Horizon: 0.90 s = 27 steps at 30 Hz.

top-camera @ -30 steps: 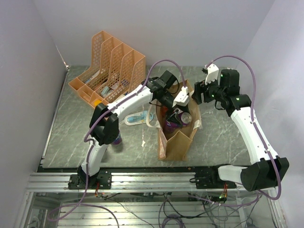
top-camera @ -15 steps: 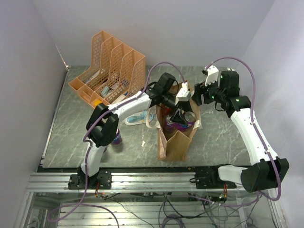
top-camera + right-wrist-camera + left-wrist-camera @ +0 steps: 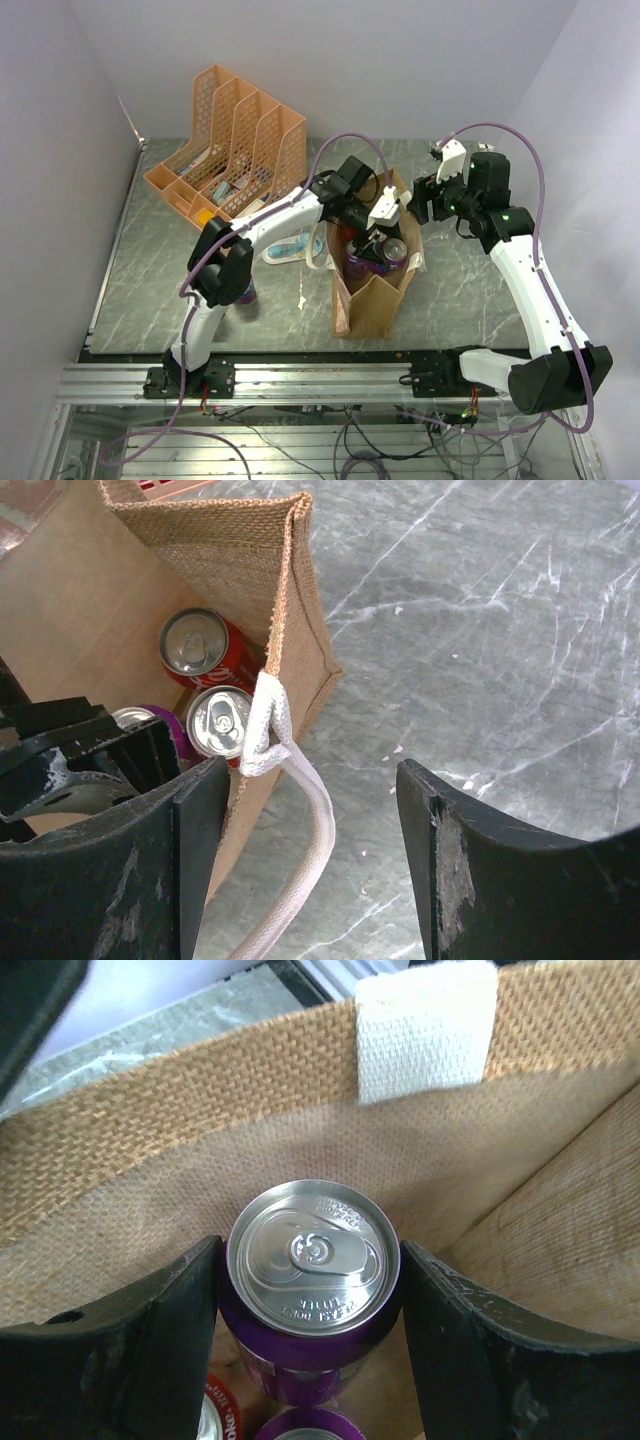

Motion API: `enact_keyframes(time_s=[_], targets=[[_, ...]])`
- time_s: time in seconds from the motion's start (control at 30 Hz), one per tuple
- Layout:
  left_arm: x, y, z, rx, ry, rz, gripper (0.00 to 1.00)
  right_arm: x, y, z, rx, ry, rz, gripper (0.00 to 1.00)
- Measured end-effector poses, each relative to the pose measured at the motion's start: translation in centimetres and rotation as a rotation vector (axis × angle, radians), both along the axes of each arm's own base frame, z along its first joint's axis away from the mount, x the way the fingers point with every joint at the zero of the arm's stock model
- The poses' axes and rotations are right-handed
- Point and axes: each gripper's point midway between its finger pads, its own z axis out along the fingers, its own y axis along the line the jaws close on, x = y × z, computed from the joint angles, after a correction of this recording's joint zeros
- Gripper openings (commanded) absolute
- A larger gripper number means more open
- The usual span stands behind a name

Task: Place the beverage into the canvas bag
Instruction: Adjust the drink in the canvas bag.

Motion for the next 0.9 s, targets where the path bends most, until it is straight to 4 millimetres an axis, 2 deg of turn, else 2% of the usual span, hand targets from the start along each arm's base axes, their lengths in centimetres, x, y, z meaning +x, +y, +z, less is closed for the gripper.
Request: enact_keyframes(time_s=[0.1,0.23,0.33,0.9], targets=[[0.5,0.2,-0.9,0.015,-0.062,-0.015,0.07,0.0,0.0,0.0,0.003,0.001,-0.001,0.67],[1.3,1.4,-3.4,0.067,-0.112,-0.027,0.07,0.0,0.1,0.0,0.006,0.002,0.001,0.67],[1.4,2.1,-4.5,0.093,-0.123,-0.035,0.07,0.0,0.1,0.0,0.007,0.002,0.002,0.67],[1.3,1.9,-4.8,0.081,-0.103,-0.033,0.07,0.4,0.3,-1.0,0.013,0.036,0.01,0.66]])
